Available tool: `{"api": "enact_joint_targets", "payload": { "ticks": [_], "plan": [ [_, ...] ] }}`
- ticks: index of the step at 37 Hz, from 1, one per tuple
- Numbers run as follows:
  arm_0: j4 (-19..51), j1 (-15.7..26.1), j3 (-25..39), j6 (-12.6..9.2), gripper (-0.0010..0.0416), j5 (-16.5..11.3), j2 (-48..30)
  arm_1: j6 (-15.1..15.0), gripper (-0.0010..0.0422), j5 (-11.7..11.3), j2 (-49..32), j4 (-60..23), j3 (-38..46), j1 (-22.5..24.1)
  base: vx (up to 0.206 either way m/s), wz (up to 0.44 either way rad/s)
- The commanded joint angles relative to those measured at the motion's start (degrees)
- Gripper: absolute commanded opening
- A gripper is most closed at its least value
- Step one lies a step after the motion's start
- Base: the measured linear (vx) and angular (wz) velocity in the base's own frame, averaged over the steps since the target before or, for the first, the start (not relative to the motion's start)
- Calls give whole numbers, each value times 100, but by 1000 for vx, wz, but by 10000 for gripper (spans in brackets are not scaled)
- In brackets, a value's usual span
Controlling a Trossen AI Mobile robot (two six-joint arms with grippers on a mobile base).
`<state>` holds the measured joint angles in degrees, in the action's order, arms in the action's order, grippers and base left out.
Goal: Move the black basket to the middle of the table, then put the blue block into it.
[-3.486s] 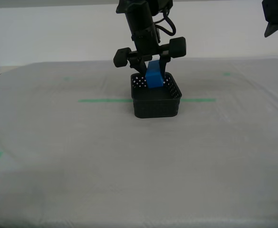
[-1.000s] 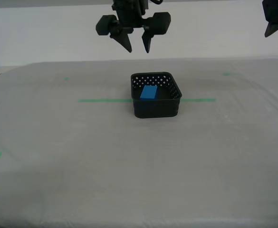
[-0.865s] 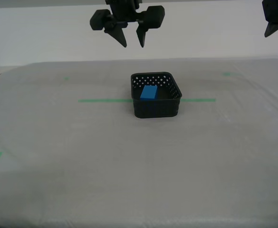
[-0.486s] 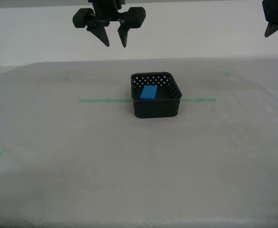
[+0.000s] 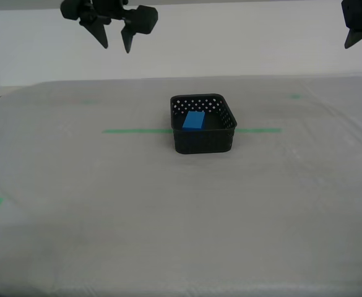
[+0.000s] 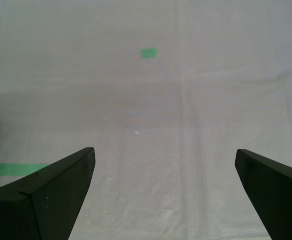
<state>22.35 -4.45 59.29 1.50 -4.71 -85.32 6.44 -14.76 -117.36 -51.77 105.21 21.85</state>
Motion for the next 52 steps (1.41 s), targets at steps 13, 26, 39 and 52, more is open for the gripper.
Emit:
{"api": "enact_joint_targets", "payload": {
  "ticks": [13, 26, 39, 52],
  "plan": [
    [-7, -2, 0, 4, 394, -11, 0, -227, 238, -122, 308, -42, -26, -387, 0, 0],
    [-7, 0, 0, 4, 394, -11, 0, -245, 238, 247, 525, -44, -35, -935, 0, 0],
    [-4, 0, 0, 4, 394, -13, 0, -431, 238, 367, 564, -76, -35, -1086, 0, 0],
    [-4, 0, 0, 4, 394, -11, 0, -658, 238, 940, 564, -22, -57, -1311, 0, 0]
  ]
}}
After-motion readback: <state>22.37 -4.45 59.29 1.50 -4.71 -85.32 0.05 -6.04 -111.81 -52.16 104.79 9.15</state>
